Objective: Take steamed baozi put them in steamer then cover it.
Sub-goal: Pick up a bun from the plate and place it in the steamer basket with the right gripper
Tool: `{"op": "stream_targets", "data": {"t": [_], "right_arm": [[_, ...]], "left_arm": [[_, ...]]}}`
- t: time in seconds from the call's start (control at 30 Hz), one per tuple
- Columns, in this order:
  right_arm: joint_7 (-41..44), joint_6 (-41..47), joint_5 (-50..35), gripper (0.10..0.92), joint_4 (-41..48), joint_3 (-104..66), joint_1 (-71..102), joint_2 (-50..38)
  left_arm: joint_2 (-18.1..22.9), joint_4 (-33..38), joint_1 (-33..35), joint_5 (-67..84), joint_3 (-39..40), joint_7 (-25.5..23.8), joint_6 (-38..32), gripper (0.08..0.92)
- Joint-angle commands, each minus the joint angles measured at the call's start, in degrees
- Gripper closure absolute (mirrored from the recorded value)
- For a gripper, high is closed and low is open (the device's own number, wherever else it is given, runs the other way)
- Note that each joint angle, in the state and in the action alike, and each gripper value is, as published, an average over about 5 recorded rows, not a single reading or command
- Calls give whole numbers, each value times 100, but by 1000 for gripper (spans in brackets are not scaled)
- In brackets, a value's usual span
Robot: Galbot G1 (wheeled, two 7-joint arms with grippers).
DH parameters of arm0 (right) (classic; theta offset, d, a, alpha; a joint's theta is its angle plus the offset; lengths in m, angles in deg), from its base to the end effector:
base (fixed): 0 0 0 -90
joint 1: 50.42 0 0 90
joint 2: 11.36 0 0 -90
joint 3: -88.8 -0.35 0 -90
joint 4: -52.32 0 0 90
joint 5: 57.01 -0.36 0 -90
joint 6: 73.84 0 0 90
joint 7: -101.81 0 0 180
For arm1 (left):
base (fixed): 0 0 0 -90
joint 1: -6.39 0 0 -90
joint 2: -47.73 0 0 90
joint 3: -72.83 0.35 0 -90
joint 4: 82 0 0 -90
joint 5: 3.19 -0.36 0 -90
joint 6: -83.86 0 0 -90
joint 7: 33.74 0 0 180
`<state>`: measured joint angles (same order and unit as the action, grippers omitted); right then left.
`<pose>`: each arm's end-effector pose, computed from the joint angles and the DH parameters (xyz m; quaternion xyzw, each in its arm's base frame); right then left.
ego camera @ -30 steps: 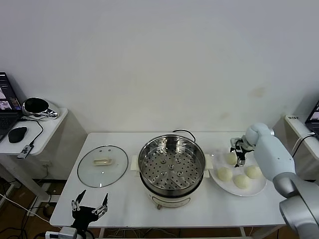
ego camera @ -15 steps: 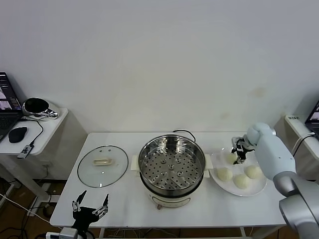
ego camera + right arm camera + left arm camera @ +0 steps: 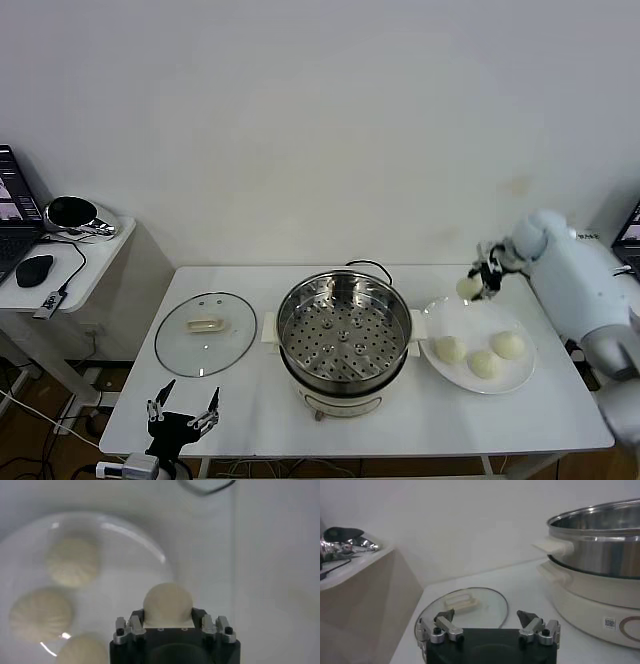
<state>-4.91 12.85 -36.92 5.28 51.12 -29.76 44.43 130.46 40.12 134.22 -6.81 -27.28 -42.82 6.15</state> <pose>0.6272 -0.1623 -0.0644 0.4724 -0.5989 0.5690 0.3071 0.1447 0.0732 -0.3030 -0.0291 -0.9797 -0.1167 0.1604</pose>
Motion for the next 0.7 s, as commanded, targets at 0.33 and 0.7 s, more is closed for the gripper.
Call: {"op": "stream_targets", "data": {"t": [0.33, 0.7], "right_arm": [[1009, -2716, -2168, 440, 287, 2067, -1864, 1668], [865, -4417, -1403, 431, -756, 2320, -1389, 1401]], "left_arm": [[-68, 12, 15, 5, -183, 77, -29, 177], [41, 2, 42, -5, -194, 121, -30, 177]]}}
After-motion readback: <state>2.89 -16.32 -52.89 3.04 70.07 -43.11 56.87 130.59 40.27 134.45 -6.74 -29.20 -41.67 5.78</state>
